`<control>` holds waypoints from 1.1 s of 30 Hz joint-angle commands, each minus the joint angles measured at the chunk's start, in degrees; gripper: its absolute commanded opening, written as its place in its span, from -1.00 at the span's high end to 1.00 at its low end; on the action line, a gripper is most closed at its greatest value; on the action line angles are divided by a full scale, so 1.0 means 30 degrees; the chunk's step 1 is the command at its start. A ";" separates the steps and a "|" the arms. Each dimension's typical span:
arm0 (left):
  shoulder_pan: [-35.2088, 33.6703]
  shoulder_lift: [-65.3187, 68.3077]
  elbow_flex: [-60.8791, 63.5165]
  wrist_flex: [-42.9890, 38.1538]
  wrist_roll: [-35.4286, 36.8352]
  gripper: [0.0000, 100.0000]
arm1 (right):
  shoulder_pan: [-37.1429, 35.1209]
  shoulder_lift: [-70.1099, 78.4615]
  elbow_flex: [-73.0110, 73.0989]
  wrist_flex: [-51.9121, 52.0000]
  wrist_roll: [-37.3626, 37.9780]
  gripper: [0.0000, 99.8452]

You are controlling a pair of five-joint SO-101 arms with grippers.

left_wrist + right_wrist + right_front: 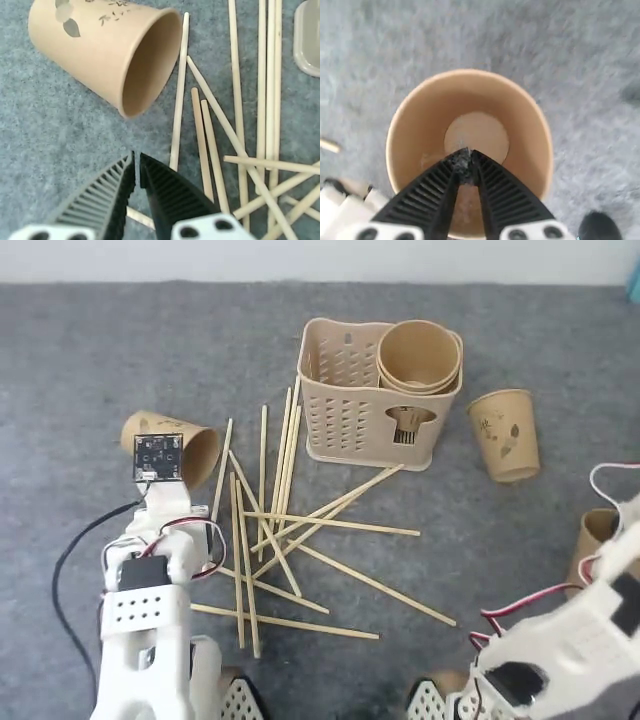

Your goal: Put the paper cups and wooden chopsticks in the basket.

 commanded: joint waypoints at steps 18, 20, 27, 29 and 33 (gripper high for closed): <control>-0.0147 -0.0440 -0.0103 -0.0498 -0.0176 0.97 | 0.2652 -0.8777 0.1788 0.0542 0.1026 0.98; -0.0088 -0.0440 -0.0103 -0.0498 -0.0176 0.97 | 0.3355 -0.9392 0.1817 0.0278 0.1114 0.98; -0.0059 -0.0440 -0.0132 -0.0498 -0.0176 0.84 | 0.3883 -0.9392 0.2930 0.0161 0.2227 0.75; -0.0059 -0.0440 -0.0103 -0.0498 -0.0176 0.73 | 0.3853 -0.9363 0.3575 -0.0190 0.2344 0.75; -0.0088 -0.0440 -0.0073 -0.0440 -0.0176 0.59 | 0.3971 -0.9363 0.5685 -0.2593 0.2315 0.75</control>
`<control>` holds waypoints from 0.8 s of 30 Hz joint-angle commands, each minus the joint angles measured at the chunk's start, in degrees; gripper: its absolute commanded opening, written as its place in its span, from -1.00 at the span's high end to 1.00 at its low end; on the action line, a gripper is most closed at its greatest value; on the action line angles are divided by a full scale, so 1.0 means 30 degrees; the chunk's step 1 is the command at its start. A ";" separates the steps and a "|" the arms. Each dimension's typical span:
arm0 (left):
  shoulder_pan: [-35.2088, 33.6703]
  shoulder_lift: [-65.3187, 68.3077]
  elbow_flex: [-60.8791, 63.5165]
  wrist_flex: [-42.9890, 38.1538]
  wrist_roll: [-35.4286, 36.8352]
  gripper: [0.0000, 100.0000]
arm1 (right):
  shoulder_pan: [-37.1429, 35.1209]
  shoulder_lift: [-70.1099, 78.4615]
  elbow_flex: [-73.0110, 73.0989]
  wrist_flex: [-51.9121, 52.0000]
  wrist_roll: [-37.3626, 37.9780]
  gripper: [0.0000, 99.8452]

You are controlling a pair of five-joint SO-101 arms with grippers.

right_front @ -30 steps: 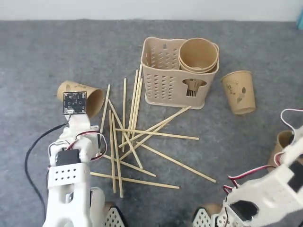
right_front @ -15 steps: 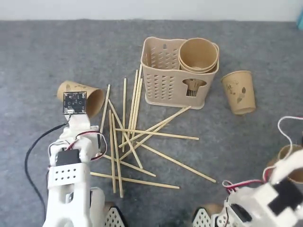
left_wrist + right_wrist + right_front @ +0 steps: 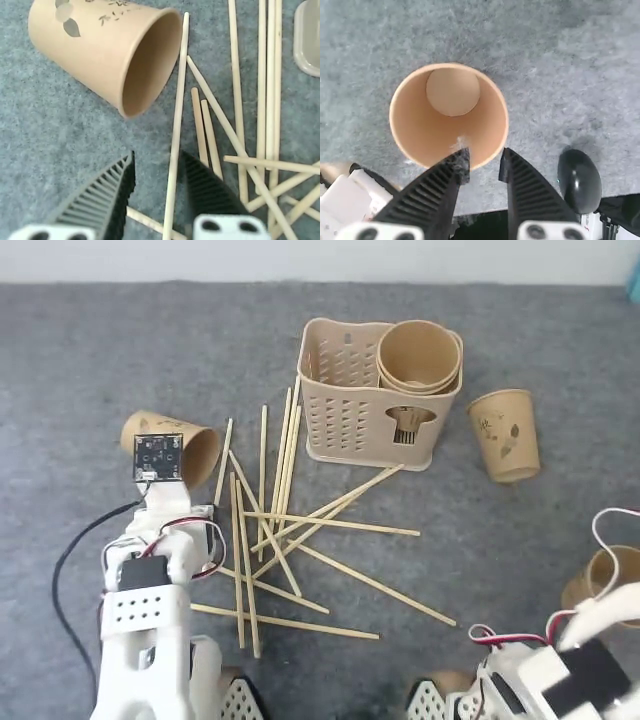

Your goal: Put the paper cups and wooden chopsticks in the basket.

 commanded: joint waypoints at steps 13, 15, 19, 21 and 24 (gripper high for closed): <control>-0.0059 -0.0410 -0.0044 -0.0440 -0.0176 0.59 | 0.0484 -0.1216 0.4161 -0.4908 0.0498 0.75; -0.0059 -0.0410 -0.0044 -0.0469 -0.0176 0.59 | 0.0601 -0.1656 0.3487 -0.4615 0.0498 0.75; -0.0059 -0.0410 -0.0044 -0.0469 -0.0176 0.59 | 0.0835 -0.2330 0.2520 -0.3912 0.0498 0.75; -0.0059 -0.0410 -0.0044 -0.0469 -0.0176 0.59 | 0.0835 -0.2359 0.2520 -0.4029 0.0498 0.75; -0.0059 -0.0410 -0.0044 -0.0469 -0.0176 0.59 | 0.0894 -0.2154 0.2549 -0.4117 0.0498 0.75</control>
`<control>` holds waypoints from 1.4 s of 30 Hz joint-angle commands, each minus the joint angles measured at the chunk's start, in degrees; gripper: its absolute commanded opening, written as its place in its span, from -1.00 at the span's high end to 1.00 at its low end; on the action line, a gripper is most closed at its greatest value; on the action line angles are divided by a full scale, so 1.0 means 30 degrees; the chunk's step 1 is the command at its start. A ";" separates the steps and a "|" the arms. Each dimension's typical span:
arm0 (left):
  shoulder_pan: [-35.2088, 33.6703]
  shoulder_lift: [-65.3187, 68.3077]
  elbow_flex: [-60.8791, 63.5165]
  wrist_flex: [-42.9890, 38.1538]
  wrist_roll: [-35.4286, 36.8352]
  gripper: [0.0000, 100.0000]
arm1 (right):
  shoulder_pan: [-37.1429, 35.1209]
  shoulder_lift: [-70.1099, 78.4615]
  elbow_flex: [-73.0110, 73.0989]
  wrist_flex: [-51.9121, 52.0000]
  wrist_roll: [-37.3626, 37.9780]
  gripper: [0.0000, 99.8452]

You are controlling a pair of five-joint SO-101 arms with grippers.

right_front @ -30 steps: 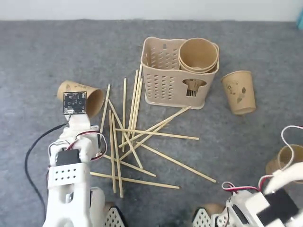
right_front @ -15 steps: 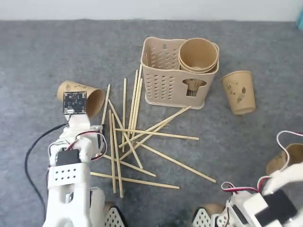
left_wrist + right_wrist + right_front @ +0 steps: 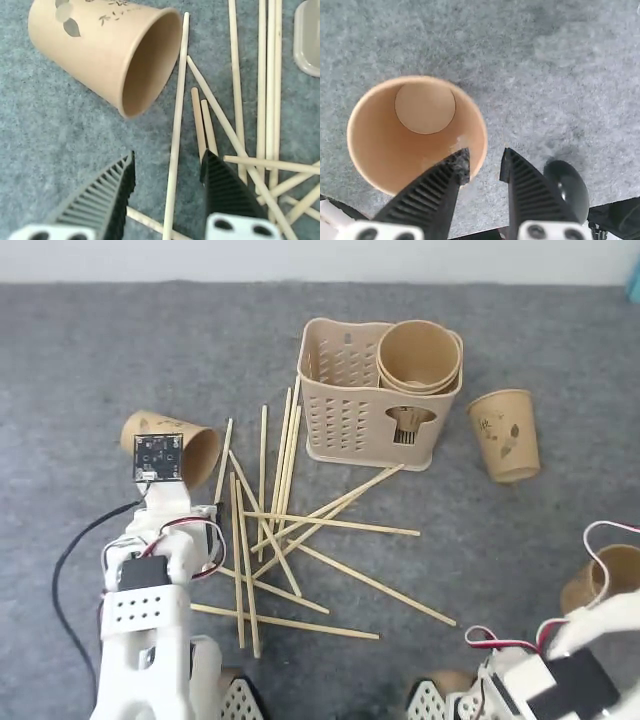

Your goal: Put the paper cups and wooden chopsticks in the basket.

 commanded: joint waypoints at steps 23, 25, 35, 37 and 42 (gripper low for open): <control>-0.0029 -0.0440 -0.0044 -0.0498 -0.0147 0.59 | 0.0308 0.3179 0.0527 -0.1421 0.0147 0.98; -0.0029 -0.0440 -0.0132 -0.0498 -0.0088 0.59 | 0.0308 0.2593 0.0527 -0.0777 0.0117 0.98; 0.0264 -0.0293 -0.2593 0.0088 -0.0176 0.58 | 0.0337 -0.0542 0.0674 0.4029 0.0088 0.98; 0.0615 -0.0264 -0.3414 0.0762 -0.0205 0.58 | 0.0337 -0.1070 0.1055 0.4733 0.0088 0.98; 0.1553 -0.0176 -0.5817 0.2637 -0.0205 0.58 | 0.0249 -0.2623 0.4777 0.3297 0.0088 0.98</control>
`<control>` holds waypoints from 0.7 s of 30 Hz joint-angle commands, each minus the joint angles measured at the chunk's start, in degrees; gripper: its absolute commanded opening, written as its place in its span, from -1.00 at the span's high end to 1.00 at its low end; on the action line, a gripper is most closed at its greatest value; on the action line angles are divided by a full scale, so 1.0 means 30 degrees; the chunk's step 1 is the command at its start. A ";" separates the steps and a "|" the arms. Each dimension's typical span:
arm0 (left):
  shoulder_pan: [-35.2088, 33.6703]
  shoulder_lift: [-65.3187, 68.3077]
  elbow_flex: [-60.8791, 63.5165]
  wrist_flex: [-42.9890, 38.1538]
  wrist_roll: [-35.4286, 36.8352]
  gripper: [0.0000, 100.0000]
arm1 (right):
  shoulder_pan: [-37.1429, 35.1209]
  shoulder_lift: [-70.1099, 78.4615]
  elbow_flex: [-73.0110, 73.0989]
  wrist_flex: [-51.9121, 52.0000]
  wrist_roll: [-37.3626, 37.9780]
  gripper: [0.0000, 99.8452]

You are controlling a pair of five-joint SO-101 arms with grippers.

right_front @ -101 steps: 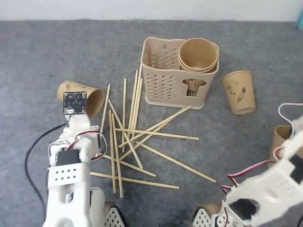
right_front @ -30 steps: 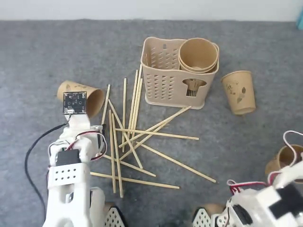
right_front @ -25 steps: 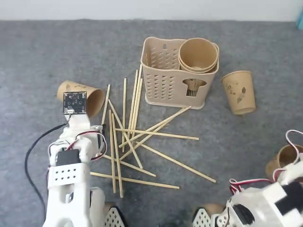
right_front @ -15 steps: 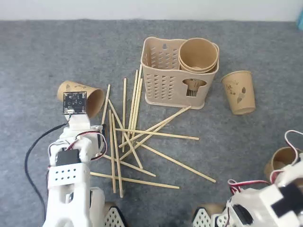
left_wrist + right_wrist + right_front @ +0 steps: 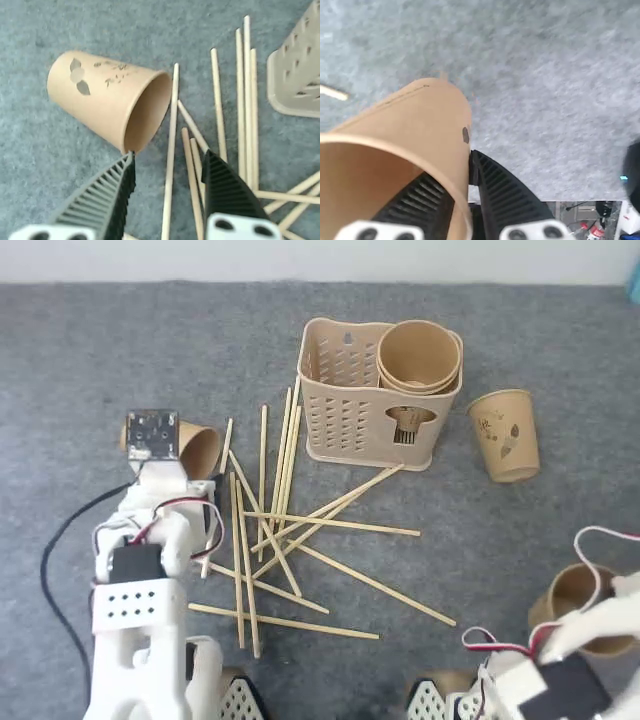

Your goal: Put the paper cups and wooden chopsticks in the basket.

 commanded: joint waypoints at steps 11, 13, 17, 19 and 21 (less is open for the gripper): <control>0.1729 0.8381 -0.7546 0.2462 -0.0176 0.59 | 0.0308 -0.4527 0.6652 -0.5377 -0.0147 0.98; 0.1729 0.9963 -0.8132 0.2051 -0.0176 0.67 | 0.0308 -0.4645 0.6652 -0.5377 -0.0147 0.98; 0.1729 1.2132 -0.8864 0.0821 -0.0176 0.94 | 0.0308 -0.4615 0.6652 -0.5553 -0.0147 0.98; 0.1729 1.3040 -0.9011 0.0147 -0.0176 0.98 | 0.0308 -0.4615 0.6652 -0.5553 -0.0117 0.98; 0.1729 1.3861 -0.8952 -0.1055 -0.0205 0.97 | 0.0308 -0.4615 0.6652 -0.5553 -0.0117 0.98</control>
